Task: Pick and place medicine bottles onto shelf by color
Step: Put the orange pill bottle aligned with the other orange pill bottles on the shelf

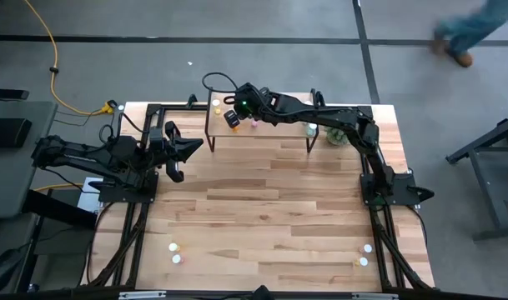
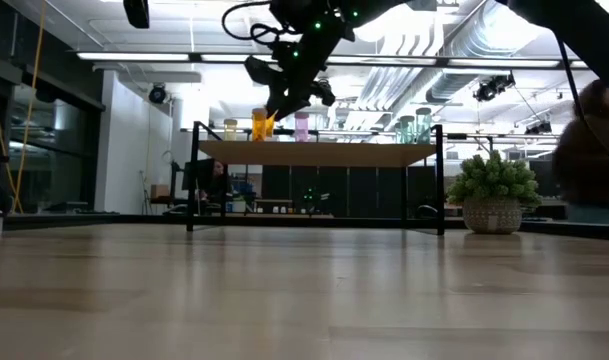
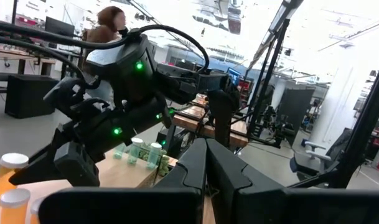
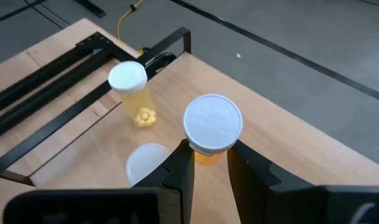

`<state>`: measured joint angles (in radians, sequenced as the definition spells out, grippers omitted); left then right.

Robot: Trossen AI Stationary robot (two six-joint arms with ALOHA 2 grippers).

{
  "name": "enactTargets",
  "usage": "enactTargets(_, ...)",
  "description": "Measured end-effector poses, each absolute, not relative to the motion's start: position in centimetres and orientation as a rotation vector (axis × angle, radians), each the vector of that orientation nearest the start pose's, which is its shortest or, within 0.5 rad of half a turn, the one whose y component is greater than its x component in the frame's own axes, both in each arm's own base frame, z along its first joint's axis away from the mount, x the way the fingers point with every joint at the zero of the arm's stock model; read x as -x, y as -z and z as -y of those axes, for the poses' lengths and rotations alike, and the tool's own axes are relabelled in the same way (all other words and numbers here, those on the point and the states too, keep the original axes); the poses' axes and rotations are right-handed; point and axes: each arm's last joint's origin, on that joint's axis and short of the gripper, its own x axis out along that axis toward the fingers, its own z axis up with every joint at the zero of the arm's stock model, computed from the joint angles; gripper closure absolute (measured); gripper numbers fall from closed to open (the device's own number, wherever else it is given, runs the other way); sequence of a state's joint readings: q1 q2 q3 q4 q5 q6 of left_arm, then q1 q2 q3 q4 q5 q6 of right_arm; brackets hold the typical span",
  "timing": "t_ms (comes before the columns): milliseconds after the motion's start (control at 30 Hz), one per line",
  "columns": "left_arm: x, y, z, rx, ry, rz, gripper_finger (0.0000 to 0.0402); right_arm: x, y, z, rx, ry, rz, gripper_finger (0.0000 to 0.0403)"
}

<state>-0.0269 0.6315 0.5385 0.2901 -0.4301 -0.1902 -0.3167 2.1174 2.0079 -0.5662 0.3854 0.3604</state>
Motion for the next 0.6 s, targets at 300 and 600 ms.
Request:
enactTargets(300,-14.9,-31.5,-0.8,0.232,-0.383,0.231,0.0402,-45.1,-30.2,16.8,-0.339,0.789,-0.561,0.0329)
enactTargets(600,-14.9,-31.5,-0.8,0.232,-0.384,0.231,0.0402,-45.3,-29.2,16.9,-0.346,0.741,-0.614,0.0329)
